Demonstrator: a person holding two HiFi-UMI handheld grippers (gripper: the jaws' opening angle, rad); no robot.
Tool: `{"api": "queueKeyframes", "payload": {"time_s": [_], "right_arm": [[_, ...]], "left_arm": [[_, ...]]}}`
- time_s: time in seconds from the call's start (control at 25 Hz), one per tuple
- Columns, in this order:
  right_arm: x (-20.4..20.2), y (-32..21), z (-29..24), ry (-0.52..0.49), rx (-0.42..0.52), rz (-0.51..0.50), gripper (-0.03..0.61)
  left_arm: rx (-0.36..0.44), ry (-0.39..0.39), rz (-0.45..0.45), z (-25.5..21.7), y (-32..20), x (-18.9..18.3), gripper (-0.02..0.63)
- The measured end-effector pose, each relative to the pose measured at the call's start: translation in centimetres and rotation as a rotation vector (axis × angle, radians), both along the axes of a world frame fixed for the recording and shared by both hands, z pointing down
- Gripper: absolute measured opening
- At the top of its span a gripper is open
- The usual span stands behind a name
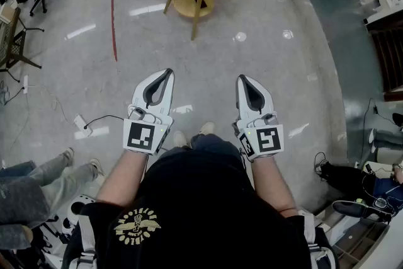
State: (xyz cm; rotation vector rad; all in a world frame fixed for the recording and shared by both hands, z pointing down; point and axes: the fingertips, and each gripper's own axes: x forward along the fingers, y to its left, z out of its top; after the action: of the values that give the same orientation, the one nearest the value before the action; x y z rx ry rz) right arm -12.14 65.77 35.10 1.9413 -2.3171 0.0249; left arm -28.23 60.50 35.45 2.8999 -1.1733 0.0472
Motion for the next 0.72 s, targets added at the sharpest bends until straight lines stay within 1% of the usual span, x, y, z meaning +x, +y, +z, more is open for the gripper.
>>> {"api": "queueKeyframes", "payload": {"time_s": [0.12, 0.4, 0.56, 0.72], "right_arm": [[0.3, -0.6, 0.5, -0.001, -0.009, 0.003, 0.000], [1.0, -2.3, 2.0, -0.004, -0.031, -0.017, 0.000], [1.8, -3.2, 2.5, -0.015, -0.038, -0.015, 0.001], [3.4, -4.1, 2.5, -0.025, -0.036, -0.008, 0.000]], "left_arm": [[0.002, -0.010, -0.012, 0.3, -0.8, -0.2, 0.002], [-0.046, -0.020, -0.034, 2.0, -2.9, 0.3, 0.002], [-0.015, -0.032, -0.047, 2.5, -4.3, 0.8, 0.002], [-0.015, -0.049, -0.066, 2.6, -5.8, 1.5, 0.002]]}}
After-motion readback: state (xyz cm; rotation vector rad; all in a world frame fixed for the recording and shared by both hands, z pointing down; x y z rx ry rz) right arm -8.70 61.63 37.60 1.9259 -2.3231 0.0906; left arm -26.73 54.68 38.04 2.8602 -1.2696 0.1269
